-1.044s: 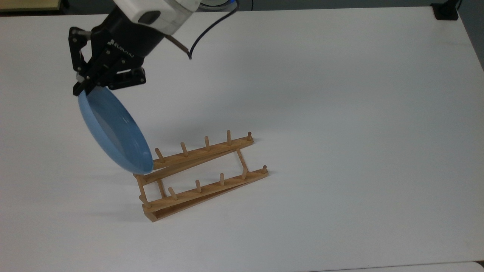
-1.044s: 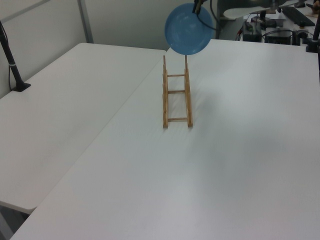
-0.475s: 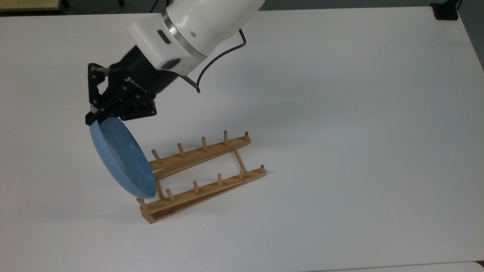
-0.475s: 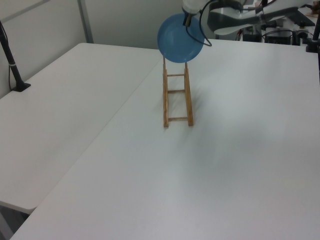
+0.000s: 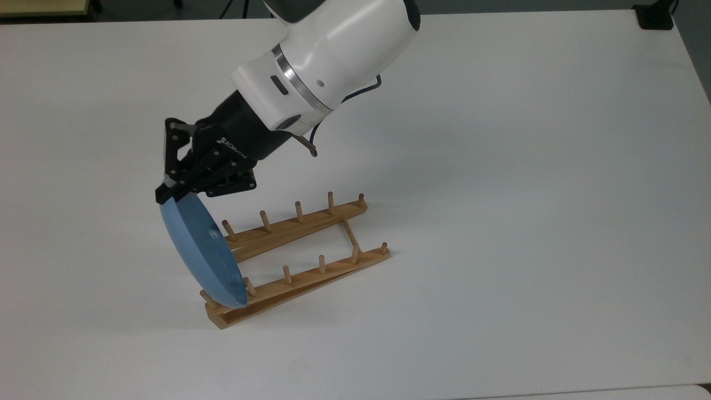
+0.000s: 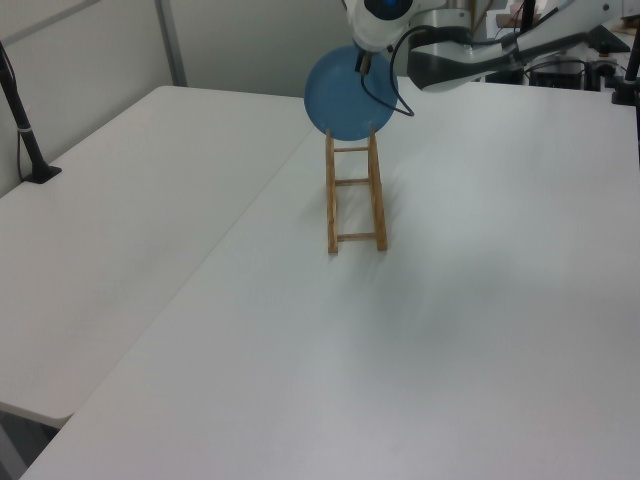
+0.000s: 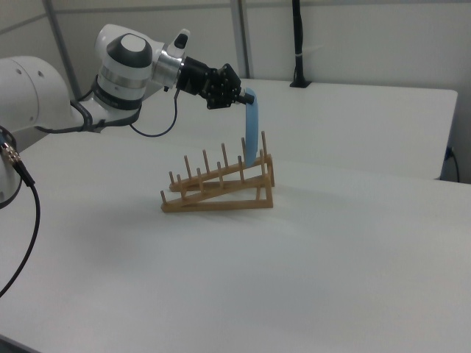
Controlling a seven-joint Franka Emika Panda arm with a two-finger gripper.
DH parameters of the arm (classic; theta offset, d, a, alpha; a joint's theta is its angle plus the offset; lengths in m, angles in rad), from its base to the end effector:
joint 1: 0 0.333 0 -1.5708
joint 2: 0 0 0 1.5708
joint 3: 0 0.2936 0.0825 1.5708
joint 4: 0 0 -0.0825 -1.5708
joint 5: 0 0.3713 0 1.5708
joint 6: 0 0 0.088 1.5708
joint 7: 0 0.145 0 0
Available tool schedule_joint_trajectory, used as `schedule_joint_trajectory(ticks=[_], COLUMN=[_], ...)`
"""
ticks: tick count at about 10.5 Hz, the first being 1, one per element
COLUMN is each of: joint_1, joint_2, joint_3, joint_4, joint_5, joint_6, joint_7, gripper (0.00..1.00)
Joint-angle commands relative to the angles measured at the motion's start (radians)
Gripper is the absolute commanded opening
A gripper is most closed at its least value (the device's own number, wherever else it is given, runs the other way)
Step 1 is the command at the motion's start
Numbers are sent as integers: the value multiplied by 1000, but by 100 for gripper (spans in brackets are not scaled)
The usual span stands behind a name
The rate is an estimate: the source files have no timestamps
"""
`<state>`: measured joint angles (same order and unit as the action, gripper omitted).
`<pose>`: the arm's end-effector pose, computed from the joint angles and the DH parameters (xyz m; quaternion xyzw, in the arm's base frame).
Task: Place plate in plate rack
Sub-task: 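Lower the upright plate between the rack pegs and open the gripper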
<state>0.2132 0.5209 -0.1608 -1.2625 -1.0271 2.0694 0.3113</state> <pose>0.7337 -0.0073 0.4843 0.8575 0.0734 0.2121 0.4630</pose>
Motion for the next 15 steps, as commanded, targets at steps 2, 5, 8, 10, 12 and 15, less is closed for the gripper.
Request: schedule_joint_trajectory(ticks=[2, 5, 8, 10, 12, 15], joint_1=[8, 5, 2, 0, -30, -44], joint_2=[44, 47, 47, 31, -24, -174], joint_3=[9, 9, 9, 12, 64, 92], joint_4=[-3, -8, -18, -20, -23, -127], joint_5=[-24, -21, -15, 75, 305, 705], joint_6=[12, 20, 69, 75, 74, 1], joint_7=[64, 97, 187, 200, 180, 118], gripper=[4, 68, 100, 100, 100, 100])
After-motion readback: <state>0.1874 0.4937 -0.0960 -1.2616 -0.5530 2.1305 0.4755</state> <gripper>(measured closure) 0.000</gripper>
